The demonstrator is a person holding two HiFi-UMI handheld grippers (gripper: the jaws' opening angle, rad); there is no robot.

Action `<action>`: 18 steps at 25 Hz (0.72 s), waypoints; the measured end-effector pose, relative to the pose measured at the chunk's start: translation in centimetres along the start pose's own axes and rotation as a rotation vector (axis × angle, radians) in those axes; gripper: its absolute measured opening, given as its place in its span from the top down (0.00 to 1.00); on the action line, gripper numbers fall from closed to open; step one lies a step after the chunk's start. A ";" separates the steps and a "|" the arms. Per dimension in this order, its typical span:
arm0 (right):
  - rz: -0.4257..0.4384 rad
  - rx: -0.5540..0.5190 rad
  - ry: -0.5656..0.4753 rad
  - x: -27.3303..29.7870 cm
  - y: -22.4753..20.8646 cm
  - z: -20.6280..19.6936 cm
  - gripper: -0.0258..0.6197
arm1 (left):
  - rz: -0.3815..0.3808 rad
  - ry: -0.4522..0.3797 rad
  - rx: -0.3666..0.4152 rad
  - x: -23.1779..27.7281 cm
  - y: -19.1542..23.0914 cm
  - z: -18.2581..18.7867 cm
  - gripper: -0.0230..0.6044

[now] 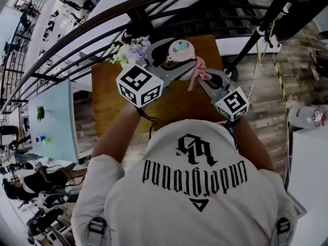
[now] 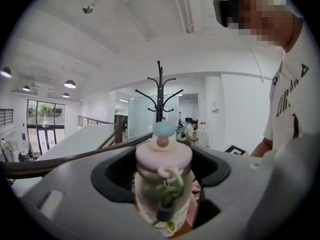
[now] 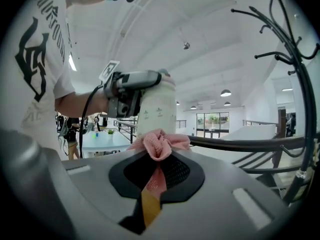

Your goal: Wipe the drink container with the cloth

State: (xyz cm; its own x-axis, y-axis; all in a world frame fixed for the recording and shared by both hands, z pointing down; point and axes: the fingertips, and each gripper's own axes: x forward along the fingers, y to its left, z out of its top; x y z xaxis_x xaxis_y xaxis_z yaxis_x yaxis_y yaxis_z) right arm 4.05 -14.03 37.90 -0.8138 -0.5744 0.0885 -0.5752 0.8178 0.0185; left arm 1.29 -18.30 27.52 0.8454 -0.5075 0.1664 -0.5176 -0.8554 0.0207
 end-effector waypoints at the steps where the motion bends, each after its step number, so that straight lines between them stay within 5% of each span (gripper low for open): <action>1: -0.005 -0.001 0.013 0.4 0.2 -0.4 0.92 | 0.013 0.003 0.007 -0.2 0.3 0.1 0.35; 5: -0.031 -0.023 -0.027 0.8 1.1 1.8 0.92 | 0.062 0.019 0.038 -0.7 0.5 -0.4 0.35; 11: -0.061 -0.073 -0.113 0.7 2.6 8.4 0.92 | 0.071 0.010 -0.020 -1.0 1.0 -1.2 0.35; 18: -0.065 -0.039 -0.080 2.3 4.2 5.1 0.92 | 0.088 -0.001 -0.024 -2.0 1.8 0.1 0.35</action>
State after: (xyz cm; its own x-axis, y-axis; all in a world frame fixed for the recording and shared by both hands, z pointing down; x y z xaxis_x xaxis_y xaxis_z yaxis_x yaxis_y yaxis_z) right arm -0.68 -12.07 33.08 -0.7797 -0.6261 0.0058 -0.6247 0.7785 0.0609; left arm -1.32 -18.79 27.12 0.7966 -0.5809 0.1674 -0.5931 -0.8046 0.0299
